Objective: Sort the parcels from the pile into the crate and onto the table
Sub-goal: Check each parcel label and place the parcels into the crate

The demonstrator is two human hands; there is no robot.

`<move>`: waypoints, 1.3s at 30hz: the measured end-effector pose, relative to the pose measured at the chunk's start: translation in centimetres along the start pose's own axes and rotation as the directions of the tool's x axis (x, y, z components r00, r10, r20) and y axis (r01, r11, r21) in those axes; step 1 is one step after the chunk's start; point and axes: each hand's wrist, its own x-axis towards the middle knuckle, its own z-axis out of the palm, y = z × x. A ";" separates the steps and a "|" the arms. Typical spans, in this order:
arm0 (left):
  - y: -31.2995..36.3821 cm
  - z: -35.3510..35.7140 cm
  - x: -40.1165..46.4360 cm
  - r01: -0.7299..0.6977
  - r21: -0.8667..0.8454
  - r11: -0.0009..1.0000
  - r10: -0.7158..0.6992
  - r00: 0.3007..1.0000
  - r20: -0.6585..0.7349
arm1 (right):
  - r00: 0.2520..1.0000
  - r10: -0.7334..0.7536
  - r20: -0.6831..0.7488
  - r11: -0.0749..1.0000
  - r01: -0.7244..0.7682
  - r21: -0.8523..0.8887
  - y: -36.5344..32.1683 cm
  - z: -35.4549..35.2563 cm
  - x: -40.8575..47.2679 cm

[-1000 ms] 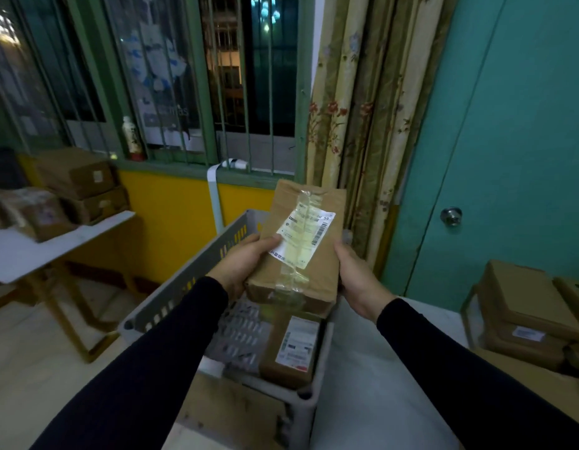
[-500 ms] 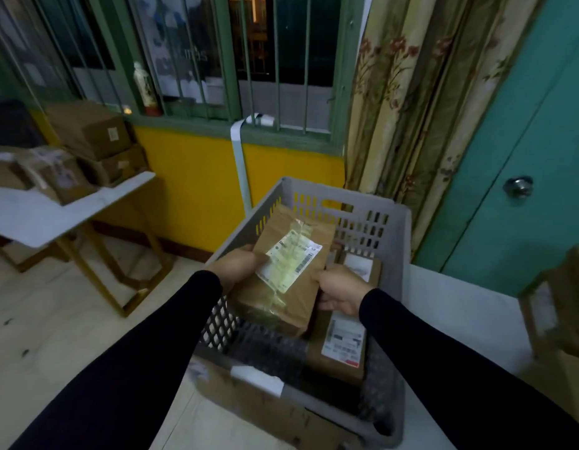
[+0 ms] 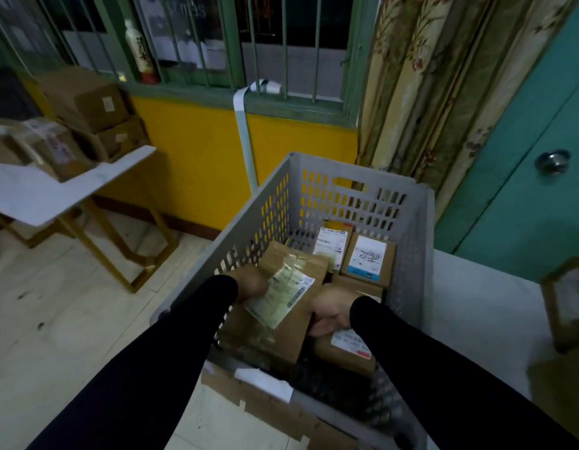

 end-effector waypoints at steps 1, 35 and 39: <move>0.1 0.2 0.2 0.022 -0.004 1.000 -0.022 0.999 0.027 | 1.000 0.025 0.004 1.000 -0.025 0.017 0.1 0.2 0.2; 12.2 -0.8 -4.3 -0.398 -0.158 0.904 0.354 0.901 -0.250 | 0.715 -0.491 -0.498 0.813 0.582 0.033 -1.8 -8.6 -12.9; 17.3 1.2 -6.1 -0.546 -0.239 0.803 0.481 0.831 -0.281 | 0.603 -0.440 -0.666 0.759 0.646 0.084 3.0 -12.3 -16.0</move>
